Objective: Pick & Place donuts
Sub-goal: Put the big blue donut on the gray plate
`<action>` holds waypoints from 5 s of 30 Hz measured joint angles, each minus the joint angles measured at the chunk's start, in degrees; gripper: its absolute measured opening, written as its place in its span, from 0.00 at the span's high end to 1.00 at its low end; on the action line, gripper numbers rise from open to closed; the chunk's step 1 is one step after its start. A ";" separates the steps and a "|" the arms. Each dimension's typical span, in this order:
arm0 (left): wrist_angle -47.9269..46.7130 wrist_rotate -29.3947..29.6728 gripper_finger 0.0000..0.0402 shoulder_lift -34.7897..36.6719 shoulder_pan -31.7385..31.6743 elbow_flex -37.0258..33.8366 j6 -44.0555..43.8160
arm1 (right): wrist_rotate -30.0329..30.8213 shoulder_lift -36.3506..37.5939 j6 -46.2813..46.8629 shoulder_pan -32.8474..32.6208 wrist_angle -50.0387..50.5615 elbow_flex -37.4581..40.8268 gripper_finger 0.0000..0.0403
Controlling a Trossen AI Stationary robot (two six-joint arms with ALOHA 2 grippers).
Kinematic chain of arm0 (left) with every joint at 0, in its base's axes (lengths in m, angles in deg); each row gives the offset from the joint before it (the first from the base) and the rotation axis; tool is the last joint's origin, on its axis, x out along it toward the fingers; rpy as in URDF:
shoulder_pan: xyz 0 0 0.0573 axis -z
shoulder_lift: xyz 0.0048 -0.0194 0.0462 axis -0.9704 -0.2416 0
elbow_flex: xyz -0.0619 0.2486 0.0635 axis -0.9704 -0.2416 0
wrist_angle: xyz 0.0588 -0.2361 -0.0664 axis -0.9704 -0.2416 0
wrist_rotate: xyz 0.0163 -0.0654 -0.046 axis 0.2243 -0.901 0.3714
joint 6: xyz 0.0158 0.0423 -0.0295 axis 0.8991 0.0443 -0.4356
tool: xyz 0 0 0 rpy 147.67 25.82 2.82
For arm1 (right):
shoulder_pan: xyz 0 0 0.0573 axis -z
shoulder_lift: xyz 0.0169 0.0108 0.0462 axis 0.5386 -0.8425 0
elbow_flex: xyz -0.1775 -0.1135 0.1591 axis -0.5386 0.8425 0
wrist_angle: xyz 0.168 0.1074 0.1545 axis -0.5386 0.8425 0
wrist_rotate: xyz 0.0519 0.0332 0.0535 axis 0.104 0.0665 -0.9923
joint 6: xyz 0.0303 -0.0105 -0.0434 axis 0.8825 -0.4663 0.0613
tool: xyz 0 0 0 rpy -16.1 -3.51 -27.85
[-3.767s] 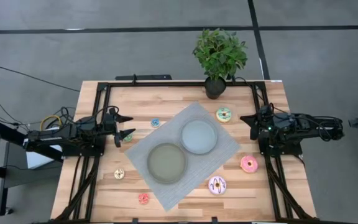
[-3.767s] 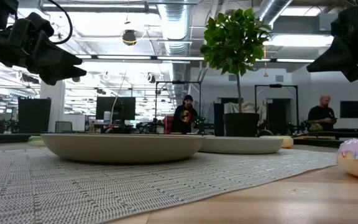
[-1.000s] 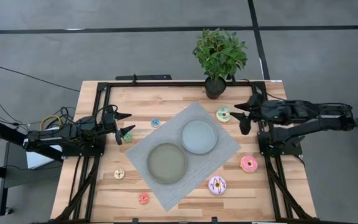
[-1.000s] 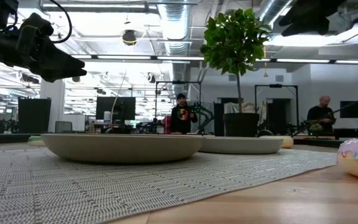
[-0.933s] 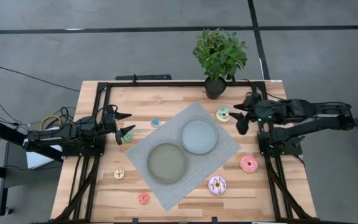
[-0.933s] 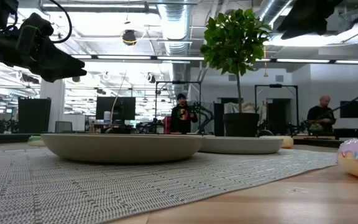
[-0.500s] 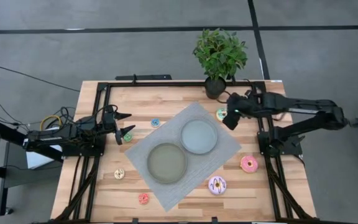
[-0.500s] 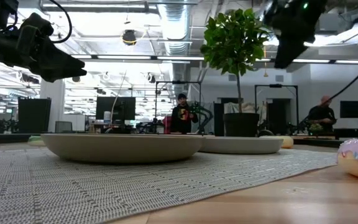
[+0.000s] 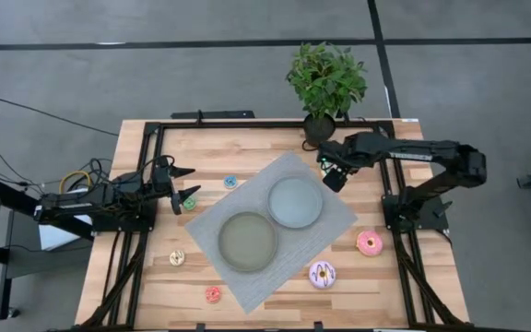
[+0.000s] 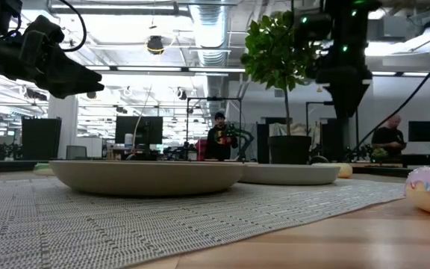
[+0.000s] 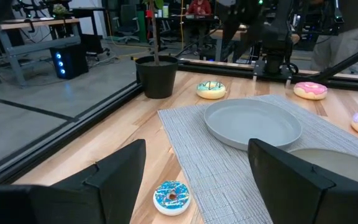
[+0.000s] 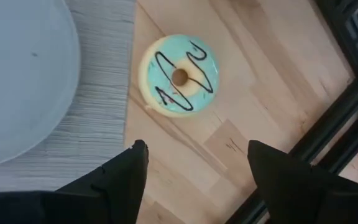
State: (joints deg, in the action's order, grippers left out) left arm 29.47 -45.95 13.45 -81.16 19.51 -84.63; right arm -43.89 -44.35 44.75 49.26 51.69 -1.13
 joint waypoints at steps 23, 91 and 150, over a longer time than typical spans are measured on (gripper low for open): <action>0.04 -0.02 0.31 0.00 0.01 0.00 -0.10 | 0.50 -13.47 -1.52 5.33 -3.73 0.00 0.32; 0.13 -0.87 0.31 0.01 0.00 0.00 -3.23 | -3.76 -21.35 -2.97 12.61 -20.03 6.23 0.68; 0.11 -2.41 0.31 -0.01 0.02 0.00 -4.08 | -17.47 -3.49 5.75 -9.76 -31.20 6.23 0.70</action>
State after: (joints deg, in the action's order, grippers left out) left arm 29.58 -48.35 13.44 -81.14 19.51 -88.71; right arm -61.36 -47.84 50.50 39.50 20.49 5.10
